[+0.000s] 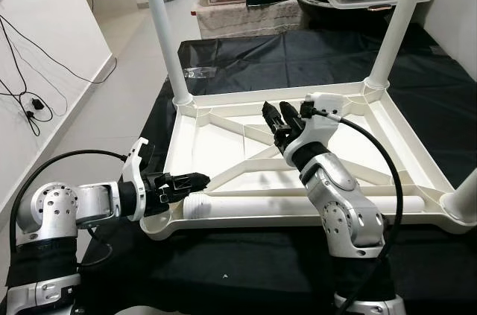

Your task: Building children table

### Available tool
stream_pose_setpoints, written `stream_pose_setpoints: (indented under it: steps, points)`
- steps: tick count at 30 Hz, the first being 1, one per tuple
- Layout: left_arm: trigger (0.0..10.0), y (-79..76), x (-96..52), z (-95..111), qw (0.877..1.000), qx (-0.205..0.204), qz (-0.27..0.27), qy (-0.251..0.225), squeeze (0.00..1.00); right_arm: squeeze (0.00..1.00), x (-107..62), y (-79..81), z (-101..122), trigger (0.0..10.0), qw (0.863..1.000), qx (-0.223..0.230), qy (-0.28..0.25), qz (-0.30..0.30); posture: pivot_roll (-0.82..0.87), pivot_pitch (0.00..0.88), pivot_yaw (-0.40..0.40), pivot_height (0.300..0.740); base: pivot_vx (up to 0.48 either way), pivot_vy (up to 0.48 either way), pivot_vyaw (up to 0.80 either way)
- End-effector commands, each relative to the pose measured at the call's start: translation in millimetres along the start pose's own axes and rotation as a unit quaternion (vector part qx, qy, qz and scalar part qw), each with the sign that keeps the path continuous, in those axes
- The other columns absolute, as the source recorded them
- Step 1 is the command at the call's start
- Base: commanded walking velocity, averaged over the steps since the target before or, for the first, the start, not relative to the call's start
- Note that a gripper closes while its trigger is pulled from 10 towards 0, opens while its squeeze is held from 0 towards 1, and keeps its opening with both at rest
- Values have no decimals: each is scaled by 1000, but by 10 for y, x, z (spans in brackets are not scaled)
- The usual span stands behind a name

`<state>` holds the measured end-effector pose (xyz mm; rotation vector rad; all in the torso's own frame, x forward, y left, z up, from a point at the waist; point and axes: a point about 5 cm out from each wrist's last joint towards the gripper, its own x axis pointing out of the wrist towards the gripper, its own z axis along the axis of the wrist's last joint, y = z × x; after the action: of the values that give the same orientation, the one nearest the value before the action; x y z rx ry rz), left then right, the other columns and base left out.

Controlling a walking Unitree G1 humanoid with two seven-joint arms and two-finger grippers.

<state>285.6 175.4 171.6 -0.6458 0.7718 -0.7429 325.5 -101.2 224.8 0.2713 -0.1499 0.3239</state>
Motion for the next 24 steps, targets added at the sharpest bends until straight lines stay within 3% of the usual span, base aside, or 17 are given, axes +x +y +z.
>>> stream_pose_setpoints:
  steps: [1, 8, 16, 21, 24]
  points:
    - [10000, 112, 35, -217, 997, -23, 32, 63, 0, 0, 3, 21, -45, 10000, 1000, 4, 6, 3, 83, 106, 77, 740, 0, 0, 0]
    - [10000, 243, 7, -258, 994, -28, 77, 69, 0, 0, 11, 30, -59, 10000, 1000, 4, 8, 7, 82, 105, 75, 740, 0, 0, 0]
    - [10000, 274, -23, -211, 994, -23, 90, 61, 0, 0, 14, 29, -57, 10000, 1000, 4, 7, 7, 82, 105, 75, 740, 0, 0, 0]
    - [10000, 213, -124, 2, 996, -9, 87, 25, 0, 0, 13, 27, -67, 10000, 1000, 4, 9, 7, 84, 105, 76, 740, 0, 0, 0]
    - [10000, 7, -189, 234, 999, 9, 46, -26, 0, 0, 12, 36, -85, 10000, 1000, 4, 12, 8, 88, 106, 71, 740, 0, 0, 0]
